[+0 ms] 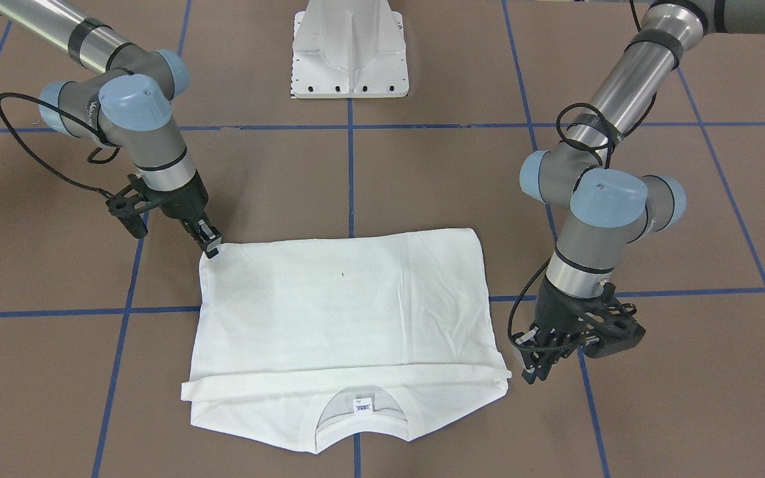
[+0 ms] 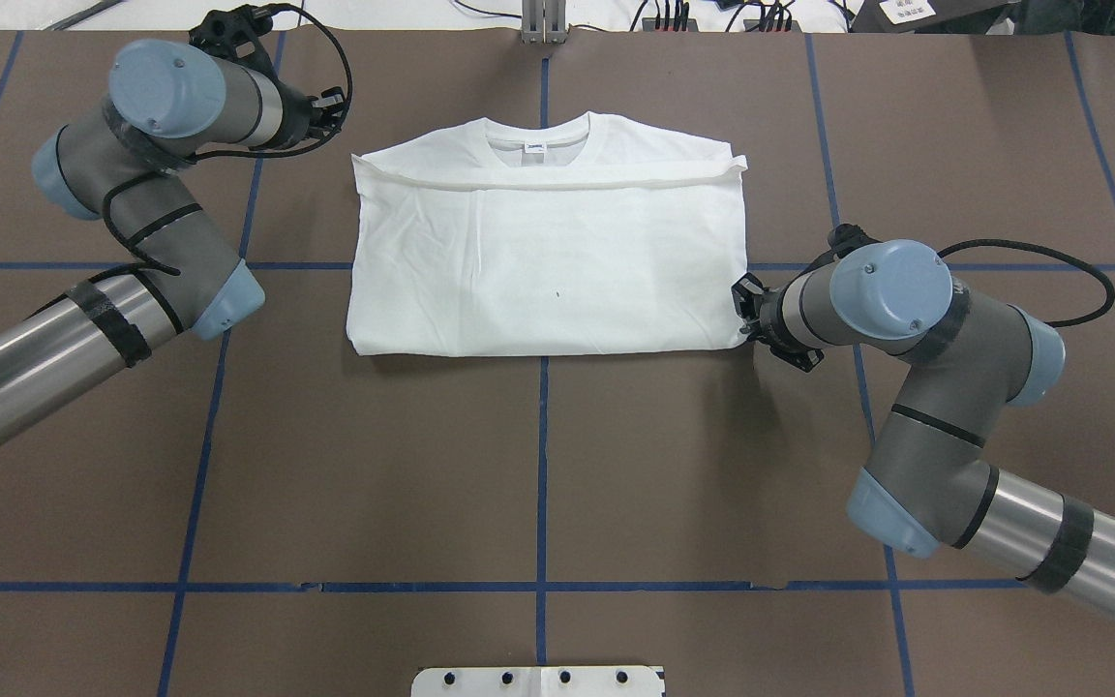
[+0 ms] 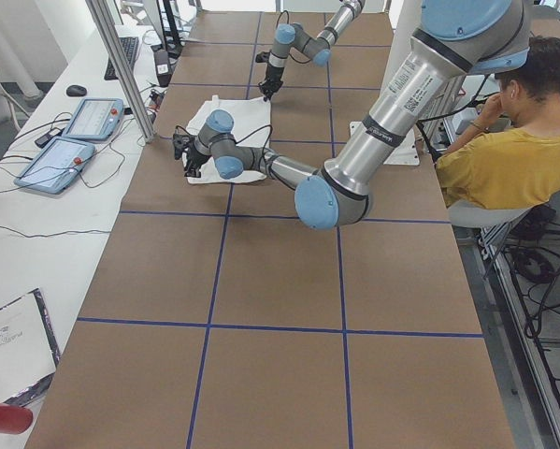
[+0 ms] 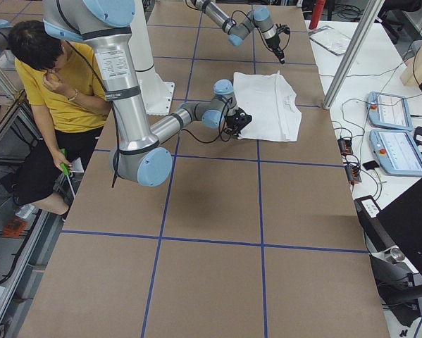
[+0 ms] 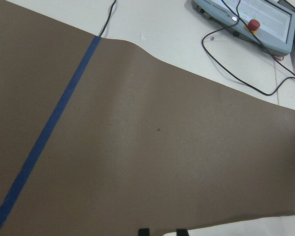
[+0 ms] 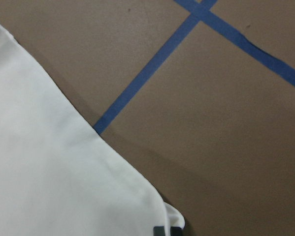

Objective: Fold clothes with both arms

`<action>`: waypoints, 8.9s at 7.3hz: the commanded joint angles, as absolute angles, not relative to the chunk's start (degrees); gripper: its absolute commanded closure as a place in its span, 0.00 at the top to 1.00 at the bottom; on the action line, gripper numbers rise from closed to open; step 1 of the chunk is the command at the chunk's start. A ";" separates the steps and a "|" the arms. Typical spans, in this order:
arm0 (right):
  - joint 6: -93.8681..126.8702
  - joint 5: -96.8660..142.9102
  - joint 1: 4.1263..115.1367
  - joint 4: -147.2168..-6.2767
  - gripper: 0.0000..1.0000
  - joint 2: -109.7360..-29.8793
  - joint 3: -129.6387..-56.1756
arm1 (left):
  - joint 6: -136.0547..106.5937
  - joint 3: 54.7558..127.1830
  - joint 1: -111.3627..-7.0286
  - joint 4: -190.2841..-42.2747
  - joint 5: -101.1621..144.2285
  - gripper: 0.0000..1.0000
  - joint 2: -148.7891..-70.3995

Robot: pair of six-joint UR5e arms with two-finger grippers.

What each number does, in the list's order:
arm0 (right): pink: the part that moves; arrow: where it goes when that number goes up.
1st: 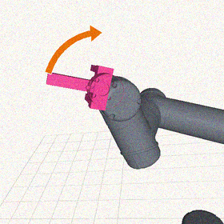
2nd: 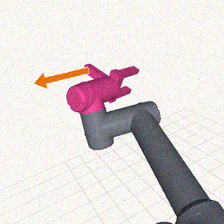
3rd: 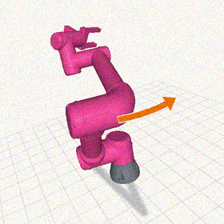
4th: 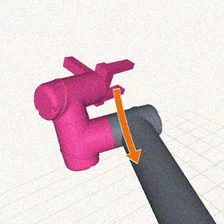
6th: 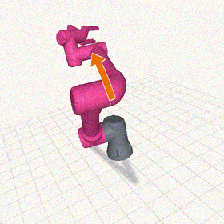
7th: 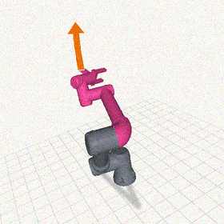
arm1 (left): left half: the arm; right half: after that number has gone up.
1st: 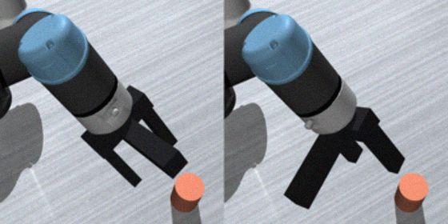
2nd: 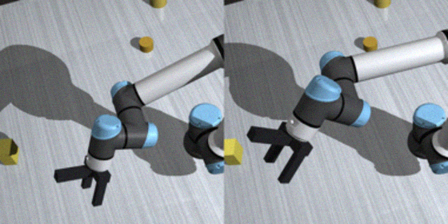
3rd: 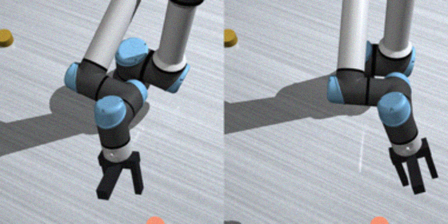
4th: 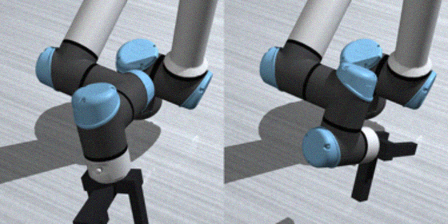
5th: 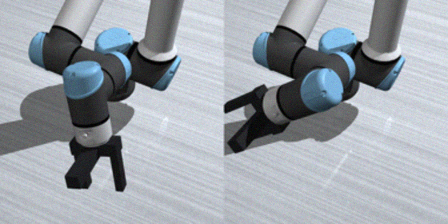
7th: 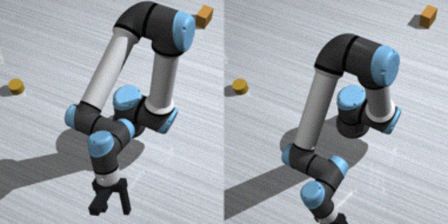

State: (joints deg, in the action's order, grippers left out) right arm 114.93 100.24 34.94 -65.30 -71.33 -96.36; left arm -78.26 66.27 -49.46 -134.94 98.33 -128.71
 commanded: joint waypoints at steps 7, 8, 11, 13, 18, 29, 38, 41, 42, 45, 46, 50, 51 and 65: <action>126.78 103.71 9.29 -89.44 0.00 -84.29 -129.18 | -83.81 85.13 -49.22 -134.21 109.91 0.30 -119.90; 128.13 103.28 4.88 -89.56 0.00 -84.64 -129.29 | -86.72 87.43 -49.13 -134.21 112.21 0.31 -118.84; 128.41 102.48 1.39 -89.56 1.00 -84.99 -129.46 | -96.28 92.79 -44.77 -133.34 112.33 0.34 -116.47; 127.27 103.09 15.22 -89.39 1.00 -83.51 -130.87 | -100.36 97.72 -40.53 -130.52 111.36 0.40 -113.04; 114.61 102.83 33.66 -88.86 1.00 -73.39 -117.61 | -107.67 98.00 -26.20 -123.50 102.66 0.54 -112.93; 115.40 102.75 33.84 -88.86 1.00 -72.42 -117.16 | -92.41 76.45 -41.45 -124.97 102.74 0.00 -128.44; 101.22 102.22 27.01 -89.64 1.00 -63.99 -110.31 | -91.58 67.37 -47.19 -140.72 105.96 0.36 -131.17; 82.93 98.27 20.32 -90.78 1.00 -62.85 -107.59 | -88.79 80.48 -49.74 -140.28 110.90 0.36 -121.31; 76.36 97.83 19.35 -95.75 1.00 -60.75 -107.49 | -88.33 81.12 -49.75 -140.27 111.18 0.36 -120.33; 62.60 94.75 17.32 -100.90 1.00 -59.50 -106.00 | -88.24 81.12 -49.75 -140.36 111.01 0.36 -119.80; 59.53 94.22 17.05 -102.03 1.00 -59.33 -105.91 | -88.24 81.04 -49.66 -140.36 110.92 0.36 -119.79; 59.41 91.85 16.09 -103.80 1.00 -54.24 -101.80 | -88.33 81.03 -49.66 -140.36 110.83 0.36 -119.36; 59.41 90.98 15.56 -103.80 1.00 -54.23 -100.99 | -88.33 80.95 -49.57 -140.36 110.83 0.36 -119.36; 102.77 91.67 15.66 -96.21 1.00 -62.92 -110.48 | -88.51 82.09 -49.66 -140.36 110.66 0.38 -119.36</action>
State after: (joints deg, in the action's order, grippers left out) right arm 85.38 91.91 17.23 -101.39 -62.90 -110.67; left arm -88.50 82.08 -49.66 -140.36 110.72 -119.36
